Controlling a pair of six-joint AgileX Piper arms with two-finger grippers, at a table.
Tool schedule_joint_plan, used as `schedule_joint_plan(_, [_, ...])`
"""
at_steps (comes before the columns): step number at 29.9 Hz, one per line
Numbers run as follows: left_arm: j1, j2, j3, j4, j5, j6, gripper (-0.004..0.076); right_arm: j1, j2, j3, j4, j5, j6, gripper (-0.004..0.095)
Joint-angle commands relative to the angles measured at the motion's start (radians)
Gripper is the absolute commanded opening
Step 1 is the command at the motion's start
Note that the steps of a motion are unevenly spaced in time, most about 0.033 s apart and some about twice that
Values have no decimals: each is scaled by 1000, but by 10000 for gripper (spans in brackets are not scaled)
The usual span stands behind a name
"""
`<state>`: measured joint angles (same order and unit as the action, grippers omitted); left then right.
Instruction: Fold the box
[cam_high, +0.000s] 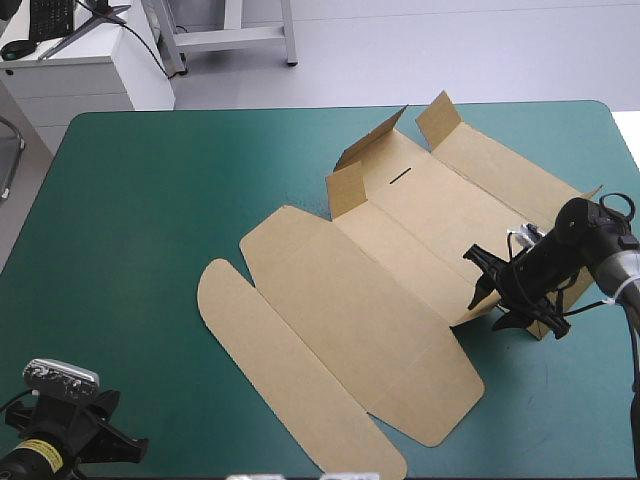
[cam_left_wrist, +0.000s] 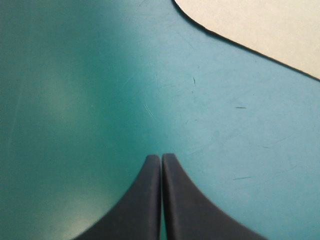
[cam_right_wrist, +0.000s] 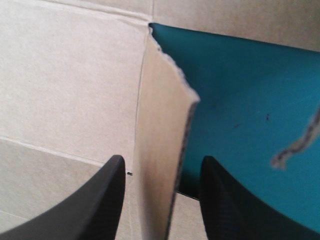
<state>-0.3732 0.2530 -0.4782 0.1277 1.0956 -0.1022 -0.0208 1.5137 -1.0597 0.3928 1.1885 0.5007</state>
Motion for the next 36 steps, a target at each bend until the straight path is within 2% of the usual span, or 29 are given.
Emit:
schedule_joint_plan(1, [-4, 13, -25, 3, -57, -1, -10, 4, -27, -37, 39, -18, -5, 390])
schedule_joint_plan(6, [-4, 13, -25, 3, -57, -1, -10, 4, -27, -63, 39, -23, -5, 282])
schedule_joint_plan(13, [-4, 13, -25, 3, -57, -1, -10, 4, -25, -67, 19, -29, -5, -19])
schedule_joint_plan(22, [-4, 13, -25, 3, -57, -1, -10, 4, -25, -67, -4, -45, -18, -20])
schedule_joint_plan(30, [-4, 13, -25, 3, -57, -1, -10, 4, -25, -80, -1, -73, -254, -20])
schedule_joint_plan(33, [-4, 13, -25, 3, -57, -1, -10, 4, -13, -122, -50, -93, -300, -17])
schedule_joint_plan(36, [-4, 13, -25, 3, -57, -1, -10, 6, 35, -206, -107, -58, -387, -17])
